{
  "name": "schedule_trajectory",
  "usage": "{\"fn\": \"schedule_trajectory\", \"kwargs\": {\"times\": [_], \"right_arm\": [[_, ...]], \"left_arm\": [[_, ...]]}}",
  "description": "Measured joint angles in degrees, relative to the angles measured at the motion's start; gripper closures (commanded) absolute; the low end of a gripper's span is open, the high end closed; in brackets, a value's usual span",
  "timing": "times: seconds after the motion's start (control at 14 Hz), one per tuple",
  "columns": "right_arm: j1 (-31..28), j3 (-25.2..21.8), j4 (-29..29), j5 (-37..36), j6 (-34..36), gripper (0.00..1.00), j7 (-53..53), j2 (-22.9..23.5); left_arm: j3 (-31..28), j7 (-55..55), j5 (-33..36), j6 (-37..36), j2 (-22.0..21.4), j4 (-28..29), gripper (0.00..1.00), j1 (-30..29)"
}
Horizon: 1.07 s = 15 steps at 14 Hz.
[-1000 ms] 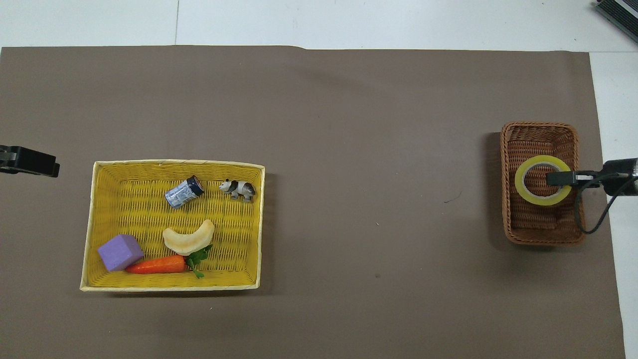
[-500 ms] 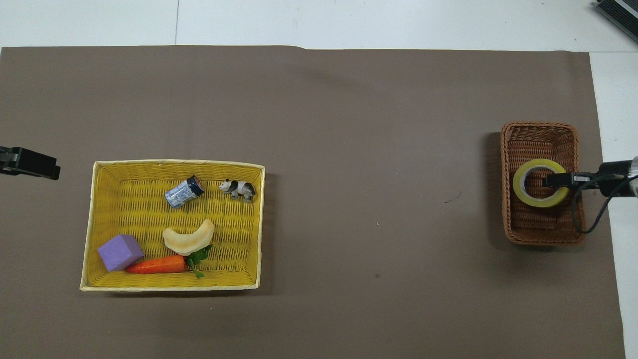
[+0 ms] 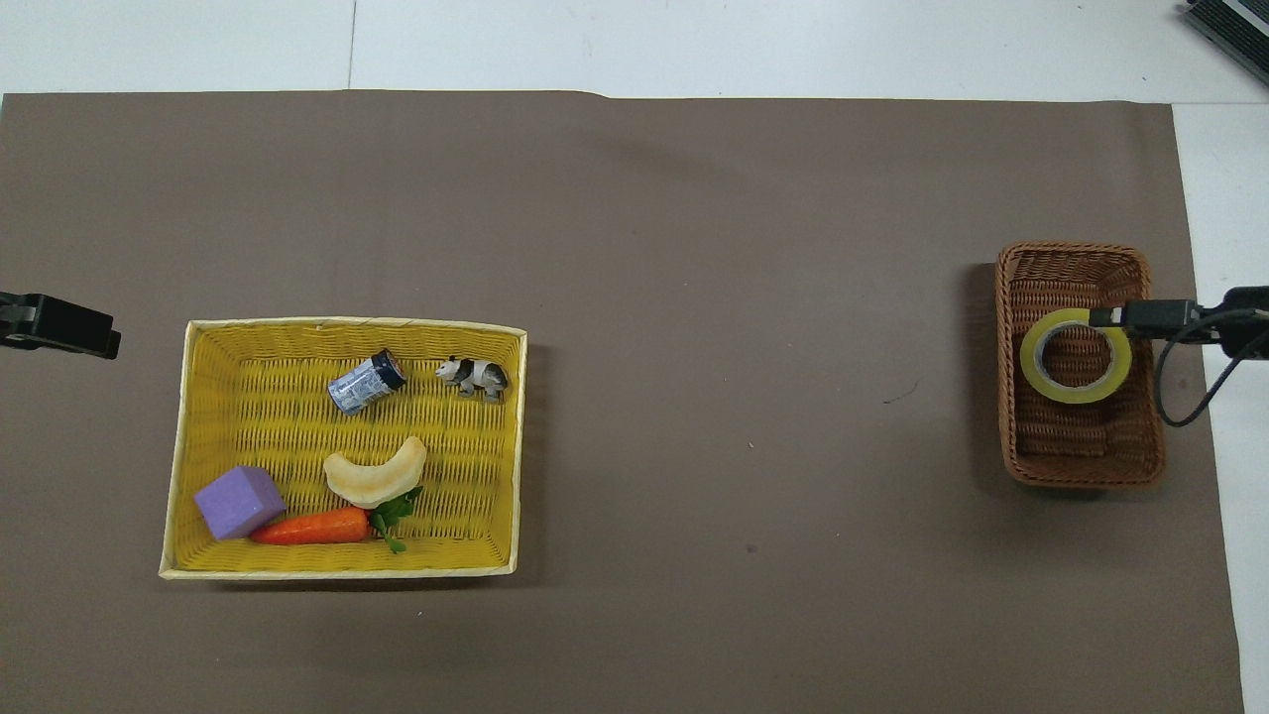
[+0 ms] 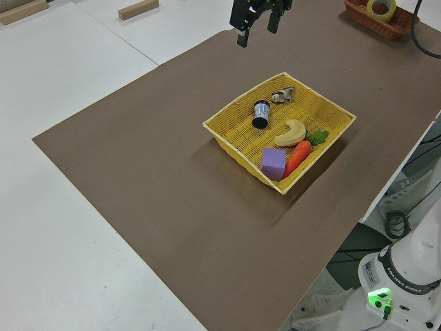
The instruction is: Move tape to another basket
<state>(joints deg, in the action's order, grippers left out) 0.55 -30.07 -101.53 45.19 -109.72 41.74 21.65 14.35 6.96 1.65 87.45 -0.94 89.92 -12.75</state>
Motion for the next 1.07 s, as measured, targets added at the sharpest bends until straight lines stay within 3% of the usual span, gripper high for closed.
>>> {"fn": "schedule_trajectory", "kwargs": {"times": [0.21,0.43,0.64,0.79,1.07], "right_arm": [[0.97,0.09,4.94,-6.14,-2.88,0.00,-2.02,-0.57],[2.47,1.43,9.43,-15.31,-4.28,0.00,-9.35,-1.02],[2.30,8.32,11.15,-27.94,-4.28,0.00,-22.58,-3.08],[1.71,14.36,11.21,-34.93,-3.74,0.00,-32.17,-5.94],[1.23,19.42,11.23,-37.78,4.30,0.00,-43.48,-11.67]], "left_arm": [[-1.45,0.01,0.00,-0.26,0.00,0.00,0.00,2.56],[-8.06,0.01,0.03,-0.25,-0.03,-0.05,0.00,9.66],[-14.84,0.01,0.05,-0.25,-0.06,-0.16,0.00,15.53],[-16.23,0.02,0.05,-0.25,-0.10,-0.25,0.00,16.25],[-16.95,0.02,0.05,-0.25,-0.13,-0.25,0.00,16.25]]}}
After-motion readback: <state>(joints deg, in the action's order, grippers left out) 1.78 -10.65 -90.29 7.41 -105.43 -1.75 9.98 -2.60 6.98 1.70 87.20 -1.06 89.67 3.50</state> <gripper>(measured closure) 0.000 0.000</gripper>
